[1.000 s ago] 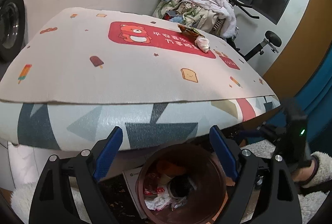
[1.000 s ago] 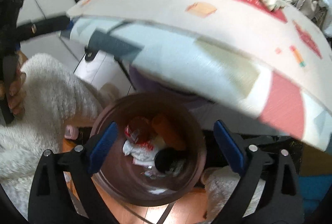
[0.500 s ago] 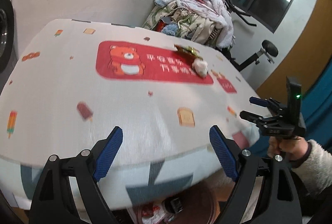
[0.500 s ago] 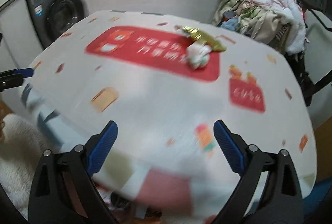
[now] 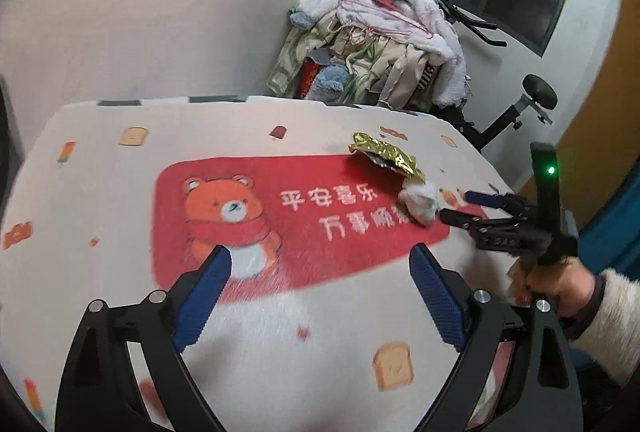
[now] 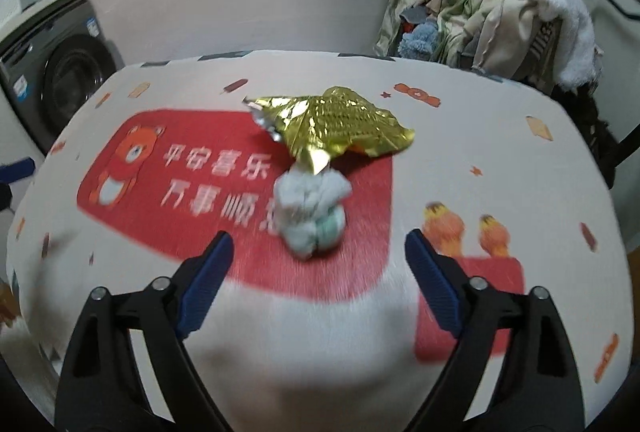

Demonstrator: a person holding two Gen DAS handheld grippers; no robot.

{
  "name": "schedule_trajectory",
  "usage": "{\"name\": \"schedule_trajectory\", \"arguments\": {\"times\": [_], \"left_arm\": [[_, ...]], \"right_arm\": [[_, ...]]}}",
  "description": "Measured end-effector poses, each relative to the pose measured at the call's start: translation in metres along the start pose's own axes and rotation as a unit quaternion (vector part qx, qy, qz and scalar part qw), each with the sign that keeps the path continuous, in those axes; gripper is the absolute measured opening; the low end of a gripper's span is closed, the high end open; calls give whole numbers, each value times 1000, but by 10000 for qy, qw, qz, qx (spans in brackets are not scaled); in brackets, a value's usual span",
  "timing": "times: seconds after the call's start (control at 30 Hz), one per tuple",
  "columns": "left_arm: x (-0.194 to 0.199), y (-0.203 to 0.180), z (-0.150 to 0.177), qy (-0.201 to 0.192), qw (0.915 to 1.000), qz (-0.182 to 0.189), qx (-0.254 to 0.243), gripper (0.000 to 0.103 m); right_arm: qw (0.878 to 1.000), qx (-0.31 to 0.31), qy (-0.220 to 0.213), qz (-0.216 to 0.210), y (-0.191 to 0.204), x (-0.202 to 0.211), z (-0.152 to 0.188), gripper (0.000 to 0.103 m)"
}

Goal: Collect trash
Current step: 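Grasp the white crumpled tissue with the right gripper while the left grasps the gold foil wrapper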

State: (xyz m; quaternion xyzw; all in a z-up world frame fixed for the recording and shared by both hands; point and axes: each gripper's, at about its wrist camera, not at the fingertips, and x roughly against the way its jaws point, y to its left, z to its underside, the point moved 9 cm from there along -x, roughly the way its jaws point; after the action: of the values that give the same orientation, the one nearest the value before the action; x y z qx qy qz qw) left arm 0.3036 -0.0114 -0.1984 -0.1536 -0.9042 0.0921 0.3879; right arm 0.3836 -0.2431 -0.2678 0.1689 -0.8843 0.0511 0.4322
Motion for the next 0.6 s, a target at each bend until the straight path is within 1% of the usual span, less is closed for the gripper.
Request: {"name": "schedule_trajectory", "arguments": {"times": [0.1, 0.13, 0.17, 0.2, 0.23, 0.3, 0.33, 0.4, 0.43, 0.47, 0.5, 0.53, 0.6], "left_arm": [[-24, -3, -13, 193, 9998, 25, 46, 88], [-33, -6, -17, 261, 9996, 71, 83, 88], [-43, -9, -21, 356, 9991, 163, 146, 88], [-52, -13, -25, 454, 9983, 278, 248, 88], [-60, -16, -28, 522, 9973, 367, 366, 87], [-72, -20, -33, 607, 9952, 477, 609, 84], [-81, -22, -37, 654, 9932, 513, 810, 82], [-91, -26, -42, 653, 9900, 670, 1059, 81], [-100, -31, -44, 673, 9861, 838, 1264, 81], [-106, -33, -46, 700, 9838, 901, 1380, 80], [-113, -36, -49, 730, 9811, 966, 1508, 76], [-124, -39, -52, 757, 9768, 1067, 1696, 75], [-139, -42, -56, 786, 9712, 1139, 1942, 74]], "right_arm": [[9999, -73, 56, 68, -2, -19, -11, 78], [9999, -107, 98, 53, -1, -25, -13, 74], [9997, -146, 178, 20, -1, -31, -14, 69], [9996, -154, 236, -9, 0, -35, -14, 57], [9995, -148, 276, -89, 1, -36, -13, 47], [9993, -128, 323, -149, 3, -31, -9, 47], [9992, -106, 343, -174, 4, -28, -7, 47], [9991, -157, 277, -274, 6, -13, 3, 47], [9989, -221, 235, -352, 5, -4, 10, 47], [9989, -271, 206, -337, 2, 1, 14, 47], [9988, -339, 175, -314, -1, 6, 18, 47], [9985, -437, 145, -309, -6, 10, 22, 47], [9969, -742, 52, -267, -22, 20, 29, 47]]}}
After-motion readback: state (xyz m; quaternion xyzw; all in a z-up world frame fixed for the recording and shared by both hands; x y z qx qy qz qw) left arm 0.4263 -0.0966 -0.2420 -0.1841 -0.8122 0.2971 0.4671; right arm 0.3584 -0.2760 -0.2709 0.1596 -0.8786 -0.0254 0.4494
